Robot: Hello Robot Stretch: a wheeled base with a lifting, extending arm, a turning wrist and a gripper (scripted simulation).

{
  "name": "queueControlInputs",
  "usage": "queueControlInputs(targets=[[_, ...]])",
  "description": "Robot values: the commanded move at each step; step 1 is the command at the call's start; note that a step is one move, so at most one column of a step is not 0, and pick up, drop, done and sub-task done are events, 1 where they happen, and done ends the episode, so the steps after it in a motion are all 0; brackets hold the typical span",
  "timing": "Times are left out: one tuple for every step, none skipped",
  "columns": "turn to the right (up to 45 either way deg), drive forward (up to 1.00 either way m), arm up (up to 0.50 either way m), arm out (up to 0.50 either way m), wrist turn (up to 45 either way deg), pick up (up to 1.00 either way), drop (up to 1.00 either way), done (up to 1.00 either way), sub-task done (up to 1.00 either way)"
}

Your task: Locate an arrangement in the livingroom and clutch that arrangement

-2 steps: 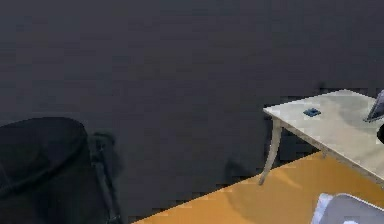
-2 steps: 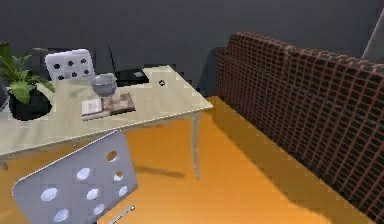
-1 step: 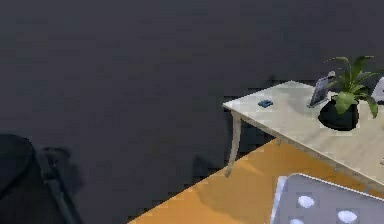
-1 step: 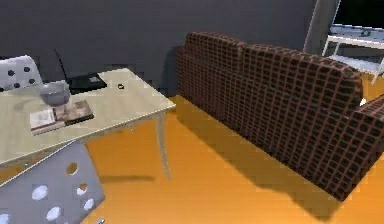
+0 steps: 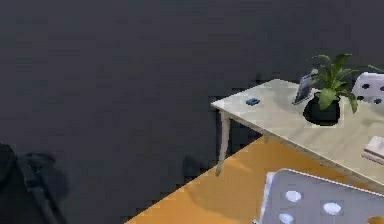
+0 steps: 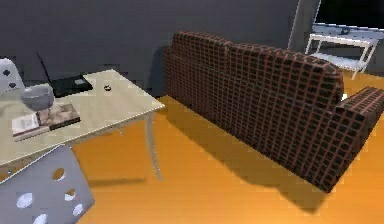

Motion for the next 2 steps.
queueControlInputs(targets=[[0.0,0.85,0.0,0.0,0.0,0.0,0.0,0.0,0.0],[-33.0,0.0,0.0,0.0,0.0,0.0,0.0,0.0,0.0]])
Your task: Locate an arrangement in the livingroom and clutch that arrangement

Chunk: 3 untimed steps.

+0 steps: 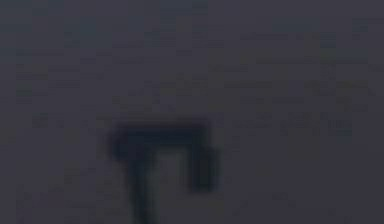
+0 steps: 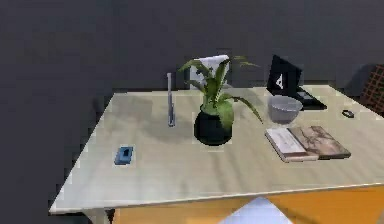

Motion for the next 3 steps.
queueControlInputs(targets=[[45.0,0.0,0.0,0.0,0.0,0.0,0.0,0.0,0.0],[15.0,0.0,0.0,0.0,0.0,0.0,0.0,0.0,0.0],[0.0,0.25,0.0,0.0,0.0,0.0,0.0,0.0,0.0]])
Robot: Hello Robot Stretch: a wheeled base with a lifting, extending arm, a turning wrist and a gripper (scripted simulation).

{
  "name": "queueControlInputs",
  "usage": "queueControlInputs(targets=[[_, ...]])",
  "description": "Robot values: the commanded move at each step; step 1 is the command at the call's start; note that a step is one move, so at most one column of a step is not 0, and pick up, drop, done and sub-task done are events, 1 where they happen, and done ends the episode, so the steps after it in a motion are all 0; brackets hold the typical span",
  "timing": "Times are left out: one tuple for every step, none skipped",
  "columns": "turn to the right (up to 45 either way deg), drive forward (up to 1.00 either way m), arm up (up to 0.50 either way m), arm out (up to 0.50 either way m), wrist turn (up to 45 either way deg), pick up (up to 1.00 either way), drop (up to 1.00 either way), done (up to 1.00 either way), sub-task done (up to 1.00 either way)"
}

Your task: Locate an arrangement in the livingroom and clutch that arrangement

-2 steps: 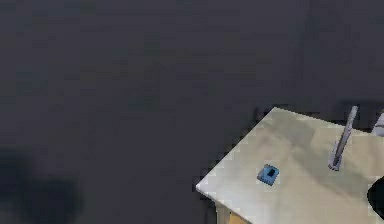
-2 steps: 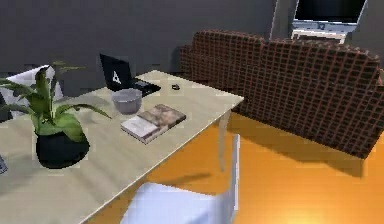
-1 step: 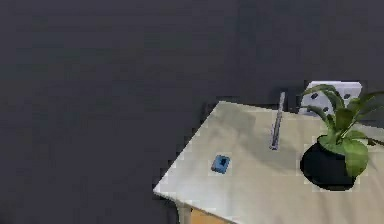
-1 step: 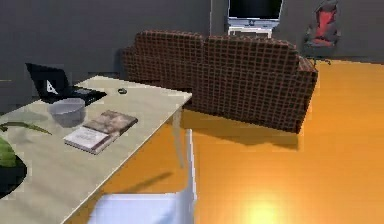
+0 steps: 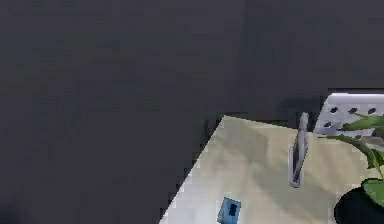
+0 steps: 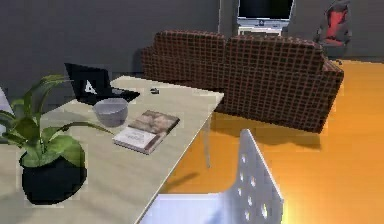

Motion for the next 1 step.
queueControlInputs(targets=[[-45.0,0.0,0.0,0.0,0.0,0.0,0.0,0.0,0.0]])
